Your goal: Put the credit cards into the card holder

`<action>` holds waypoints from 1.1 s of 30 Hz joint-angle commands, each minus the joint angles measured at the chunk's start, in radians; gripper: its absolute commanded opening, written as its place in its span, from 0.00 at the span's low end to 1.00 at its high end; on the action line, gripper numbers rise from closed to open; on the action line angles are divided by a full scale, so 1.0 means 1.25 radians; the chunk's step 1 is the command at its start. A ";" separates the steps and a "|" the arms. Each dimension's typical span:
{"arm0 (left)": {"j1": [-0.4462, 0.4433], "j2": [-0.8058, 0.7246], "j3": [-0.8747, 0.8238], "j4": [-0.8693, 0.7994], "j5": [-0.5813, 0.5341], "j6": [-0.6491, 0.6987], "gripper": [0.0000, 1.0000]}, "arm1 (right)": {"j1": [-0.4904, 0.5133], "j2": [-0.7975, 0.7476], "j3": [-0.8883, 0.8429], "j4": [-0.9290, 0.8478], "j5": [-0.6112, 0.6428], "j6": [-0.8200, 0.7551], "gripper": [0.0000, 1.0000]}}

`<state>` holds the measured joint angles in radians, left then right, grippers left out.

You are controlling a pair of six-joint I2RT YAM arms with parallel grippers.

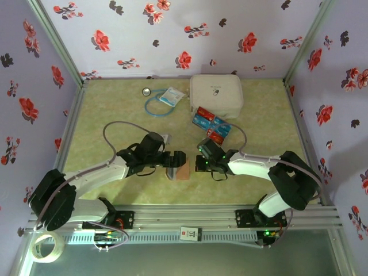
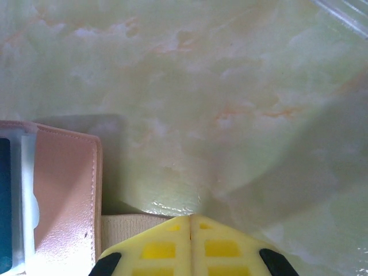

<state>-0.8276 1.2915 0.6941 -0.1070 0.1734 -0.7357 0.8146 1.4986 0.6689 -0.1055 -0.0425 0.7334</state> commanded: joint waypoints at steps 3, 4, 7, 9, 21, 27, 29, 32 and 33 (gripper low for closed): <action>-0.039 0.061 0.017 0.091 0.013 -0.057 1.00 | -0.014 0.005 0.015 0.019 -0.006 -0.003 0.00; -0.046 0.074 0.017 0.106 0.013 -0.064 1.00 | -0.016 0.006 0.013 0.022 -0.006 -0.002 0.00; -0.061 0.111 0.013 0.148 0.009 -0.086 1.00 | -0.018 0.001 0.004 0.027 -0.006 0.001 0.00; -0.067 0.131 0.003 0.185 0.002 -0.103 1.00 | -0.020 -0.002 -0.007 0.031 -0.006 0.003 0.00; -0.067 0.175 -0.080 0.292 -0.069 -0.180 1.00 | -0.023 -0.055 -0.036 0.020 0.003 0.013 0.25; -0.053 0.131 -0.040 0.200 -0.068 -0.139 1.00 | -0.025 -0.132 -0.025 -0.032 0.009 0.006 0.36; -0.039 0.114 -0.023 0.165 -0.059 -0.124 1.00 | -0.024 -0.165 -0.024 -0.052 0.012 0.006 0.37; -0.012 0.091 0.000 0.119 -0.039 -0.102 1.00 | -0.024 -0.214 -0.023 -0.073 0.008 0.008 0.37; -0.002 0.082 0.005 0.107 -0.035 -0.097 1.00 | -0.023 -0.228 -0.020 -0.076 -0.002 0.008 0.36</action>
<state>-0.8589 1.4376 0.6571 0.1146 0.1246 -0.9062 0.7914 1.2606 0.6315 -0.1463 -0.0513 0.7425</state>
